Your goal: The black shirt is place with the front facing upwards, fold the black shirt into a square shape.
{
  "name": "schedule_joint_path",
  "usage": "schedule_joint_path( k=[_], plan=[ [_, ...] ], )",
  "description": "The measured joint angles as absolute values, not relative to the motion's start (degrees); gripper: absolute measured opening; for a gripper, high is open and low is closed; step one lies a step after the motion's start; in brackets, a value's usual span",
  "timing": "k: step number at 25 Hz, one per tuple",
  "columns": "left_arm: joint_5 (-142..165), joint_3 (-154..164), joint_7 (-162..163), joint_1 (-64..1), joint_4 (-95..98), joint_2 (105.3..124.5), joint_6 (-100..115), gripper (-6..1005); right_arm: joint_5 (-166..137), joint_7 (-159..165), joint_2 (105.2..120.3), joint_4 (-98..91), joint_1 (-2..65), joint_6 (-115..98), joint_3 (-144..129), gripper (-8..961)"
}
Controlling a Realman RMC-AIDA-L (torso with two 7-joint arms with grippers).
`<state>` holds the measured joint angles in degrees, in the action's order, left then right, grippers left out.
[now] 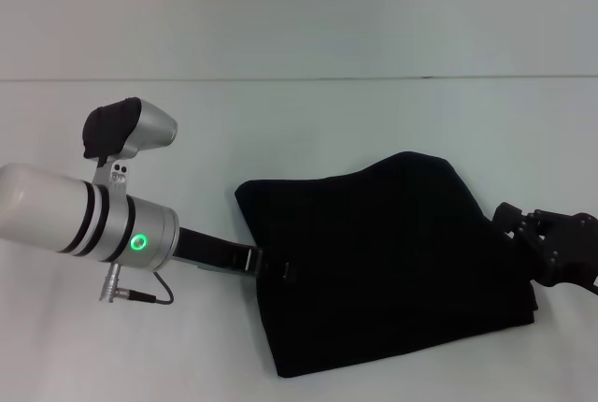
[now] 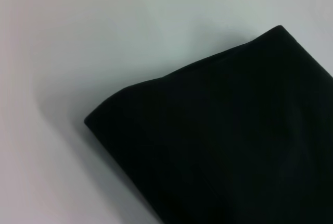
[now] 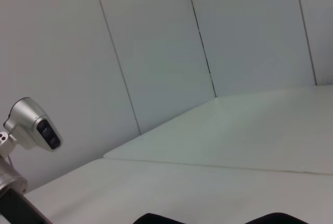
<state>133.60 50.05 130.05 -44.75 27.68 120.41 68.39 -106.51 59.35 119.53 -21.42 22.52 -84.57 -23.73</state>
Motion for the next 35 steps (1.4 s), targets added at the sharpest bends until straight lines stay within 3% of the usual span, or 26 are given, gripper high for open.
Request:
schedule_joint_path(
  k=[3, 8, 11, 19, 25, 29, 35],
  plan=[
    [133.61, 49.82, 128.25, -44.39, 27.8, 120.26, 68.01, 470, -106.51, 59.52, 119.54, -21.36, 22.68, -84.87, -23.15, 22],
    [133.62, 49.77, 126.08, -43.93, 27.74, 119.8, 67.2, 232, -106.3, 59.68, 119.53, -21.35, 23.13, -85.57, -22.13, 23],
    [133.63, 50.11, 123.52, -43.75, 27.84, 119.15, 67.57, 196, -105.12, 59.78, 119.53, -21.35, 23.07, -85.91, -22.1, 23],
    [133.69, 51.6, 118.63, -43.5, 27.23, 115.22, 68.12, 100, -104.3, 59.97, 119.53, -20.93, 22.96, -87.39, -22.18, 22],
    [133.6, 53.87, 118.14, -42.8, 27.21, 113.76, 68.42, 86, -104.27, 60.06, 119.53, -20.45, 23.15, -87.39, -22.4, 23],
    [133.59, 53.54, 118.07, -41.57, 28.42, 113.82, 68.55, 86, -104.24, 60.42, 119.53, -20.45, 23.29, -87.16, -22.48, 24],
    [133.71, 53.49, 117.36, -38.12, 35.12, 115.71, 69.57, 87, -104.23, 60.73, 119.53, -20.46, 23.5, -86.96, -22.41, 26]
  ],
)
